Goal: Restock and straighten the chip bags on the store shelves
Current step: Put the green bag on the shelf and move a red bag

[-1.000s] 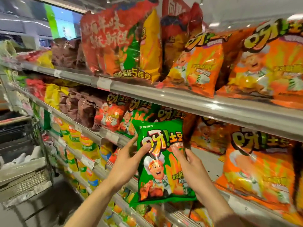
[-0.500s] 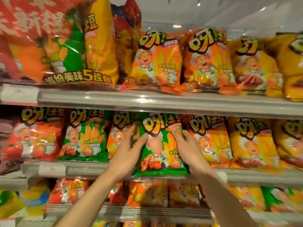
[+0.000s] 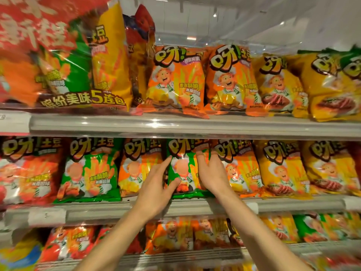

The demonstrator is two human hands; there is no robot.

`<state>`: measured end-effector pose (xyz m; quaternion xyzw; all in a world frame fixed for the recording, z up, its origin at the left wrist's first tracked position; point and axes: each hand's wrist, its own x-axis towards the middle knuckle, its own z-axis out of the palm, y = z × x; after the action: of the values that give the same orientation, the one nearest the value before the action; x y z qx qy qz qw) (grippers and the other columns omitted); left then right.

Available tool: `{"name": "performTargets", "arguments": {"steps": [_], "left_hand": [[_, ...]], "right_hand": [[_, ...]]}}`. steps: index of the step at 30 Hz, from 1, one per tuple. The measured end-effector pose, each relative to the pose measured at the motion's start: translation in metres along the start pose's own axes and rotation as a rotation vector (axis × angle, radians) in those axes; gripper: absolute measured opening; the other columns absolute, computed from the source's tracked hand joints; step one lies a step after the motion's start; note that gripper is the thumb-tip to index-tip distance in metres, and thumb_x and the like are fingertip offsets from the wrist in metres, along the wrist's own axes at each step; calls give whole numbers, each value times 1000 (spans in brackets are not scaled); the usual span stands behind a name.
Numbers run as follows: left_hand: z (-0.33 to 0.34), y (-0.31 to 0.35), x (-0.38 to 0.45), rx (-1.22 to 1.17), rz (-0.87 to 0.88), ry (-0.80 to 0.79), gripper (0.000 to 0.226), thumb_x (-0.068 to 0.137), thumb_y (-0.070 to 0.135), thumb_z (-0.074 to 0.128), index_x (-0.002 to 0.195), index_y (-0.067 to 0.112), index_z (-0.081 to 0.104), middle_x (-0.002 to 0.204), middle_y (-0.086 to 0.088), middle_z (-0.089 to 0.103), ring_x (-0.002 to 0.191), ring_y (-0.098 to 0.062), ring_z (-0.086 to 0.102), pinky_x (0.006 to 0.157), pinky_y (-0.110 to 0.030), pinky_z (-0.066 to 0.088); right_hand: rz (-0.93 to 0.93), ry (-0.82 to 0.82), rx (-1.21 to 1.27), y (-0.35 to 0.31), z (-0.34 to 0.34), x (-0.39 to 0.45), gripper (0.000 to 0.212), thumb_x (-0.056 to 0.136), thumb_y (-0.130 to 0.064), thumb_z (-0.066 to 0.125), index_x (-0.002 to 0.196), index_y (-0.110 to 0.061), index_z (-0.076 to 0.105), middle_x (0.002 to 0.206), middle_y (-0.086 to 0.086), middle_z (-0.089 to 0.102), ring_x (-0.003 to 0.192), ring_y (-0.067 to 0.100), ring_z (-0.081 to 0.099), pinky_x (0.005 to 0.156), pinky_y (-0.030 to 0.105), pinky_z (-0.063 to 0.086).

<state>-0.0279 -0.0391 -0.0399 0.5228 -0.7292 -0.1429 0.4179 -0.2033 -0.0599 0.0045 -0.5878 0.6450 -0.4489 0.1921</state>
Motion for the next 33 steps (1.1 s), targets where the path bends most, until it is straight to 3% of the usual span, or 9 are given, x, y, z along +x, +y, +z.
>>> {"name": "performTargets", "arguments": {"steps": [5, 9, 13, 16, 18, 33], "left_hand": [[2, -2, -3, 129, 70, -33, 71, 95, 48, 59, 156, 32, 27, 149, 4, 39, 132, -11, 44, 103, -24, 40], [-2, -7, 3, 443, 261, 144, 58, 101, 49, 43, 152, 21, 37, 147, -10, 42, 134, -26, 43, 103, -41, 45], [5, 3, 23, 657, 404, 122, 54, 106, 45, 28, 154, 21, 34, 149, -10, 46, 137, -31, 43, 112, -44, 30], [11, -6, 37, 738, 411, 43, 59, 106, 50, 25, 158, 24, 23, 166, -4, 19, 154, -24, 17, 122, -47, 19], [13, -17, 41, 776, 391, 19, 63, 105, 55, 24, 160, 25, 17, 167, -5, 13, 155, -23, 11, 122, -48, 15], [17, -23, 45, 821, 360, -17, 69, 103, 63, 14, 161, 26, 7, 169, -2, 3, 156, -20, 1, 123, -53, 11]], "right_hand": [[-380, 117, -341, 12, -12, -12, 46, 104, -33, 48, 137, -1, 45, 128, 17, 54, 115, 32, 55, 87, 35, 44], [-627, 197, -615, 32, -21, -6, 46, 105, -35, 41, 138, -5, 51, 130, 16, 56, 121, 34, 52, 101, 47, 45], [-649, 58, -831, 43, -18, 5, 58, 107, -50, 24, 149, -15, 42, 148, 8, 49, 140, 29, 39, 119, 50, 22], [-646, 9, -882, 51, -16, 13, 66, 106, -57, 16, 155, -17, 34, 159, 5, 37, 150, 26, 24, 123, 51, 9], [-659, -6, -898, 56, -15, 15, 69, 105, -60, 12, 157, -17, 28, 165, 5, 23, 155, 25, 10, 124, 53, 3], [-636, -14, -875, 66, -8, 20, 70, 103, -64, 9, 160, -25, 6, 169, -1, -1, 154, 22, -14, 122, 57, -1]]}}
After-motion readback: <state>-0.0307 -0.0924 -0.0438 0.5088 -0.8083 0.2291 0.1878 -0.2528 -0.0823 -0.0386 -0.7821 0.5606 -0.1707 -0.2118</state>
